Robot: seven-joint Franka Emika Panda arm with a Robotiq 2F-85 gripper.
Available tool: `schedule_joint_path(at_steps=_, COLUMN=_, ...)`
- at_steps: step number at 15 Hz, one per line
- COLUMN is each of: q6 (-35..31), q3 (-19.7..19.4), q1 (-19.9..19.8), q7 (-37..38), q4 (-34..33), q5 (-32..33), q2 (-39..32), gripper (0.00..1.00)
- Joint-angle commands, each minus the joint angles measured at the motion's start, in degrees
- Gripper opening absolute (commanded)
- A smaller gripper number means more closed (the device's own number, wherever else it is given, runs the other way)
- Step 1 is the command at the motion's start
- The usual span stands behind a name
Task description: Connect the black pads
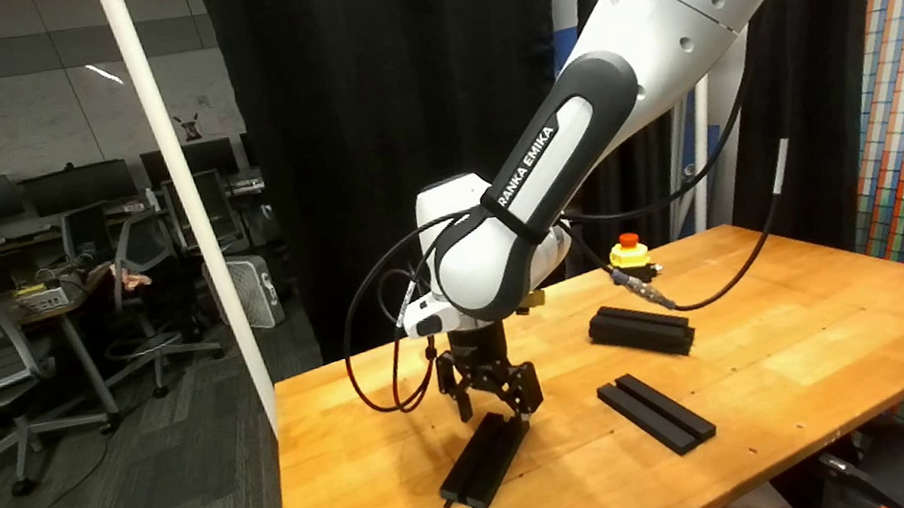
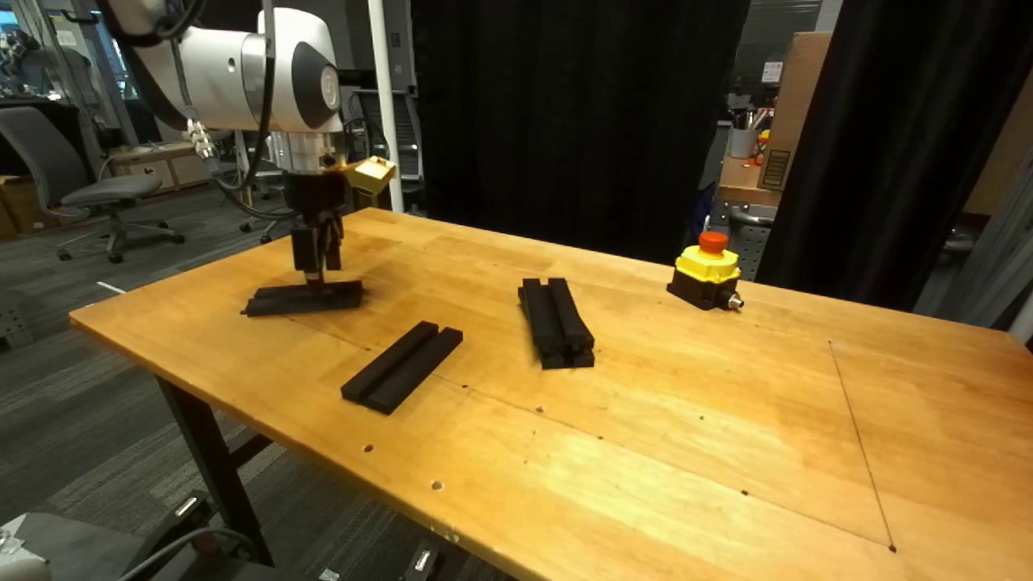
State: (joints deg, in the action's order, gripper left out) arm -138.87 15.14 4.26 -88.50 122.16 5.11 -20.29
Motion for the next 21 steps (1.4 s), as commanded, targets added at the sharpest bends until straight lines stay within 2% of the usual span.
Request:
schedule_joint_path(at_steps=1, q6=0.53, q3=0.09, q1=0.13, q7=-1.31, q4=-0.66, q5=-1.12, q2=-0.51, gripper=1.00)
schedule_joint_path(at_steps=19, q6=-0.10, q3=0.52, q1=0.61, q7=-1.01, q4=-2.26, q5=-0.97, q2=-3.16, gripper=1.00)
schedule_joint_path(at_steps=20, q6=-0.16, q3=0.53, q1=0.64, q7=-1.01, q4=-2.31, q5=-0.92, q2=-3.20, gripper=0.76)
schedule_joint_path(at_steps=21, q6=-0.20, q3=0.57, q1=0.62, q7=-1.08, q4=-2.41, q5=-0.96, q2=-3.27, gripper=0.74)
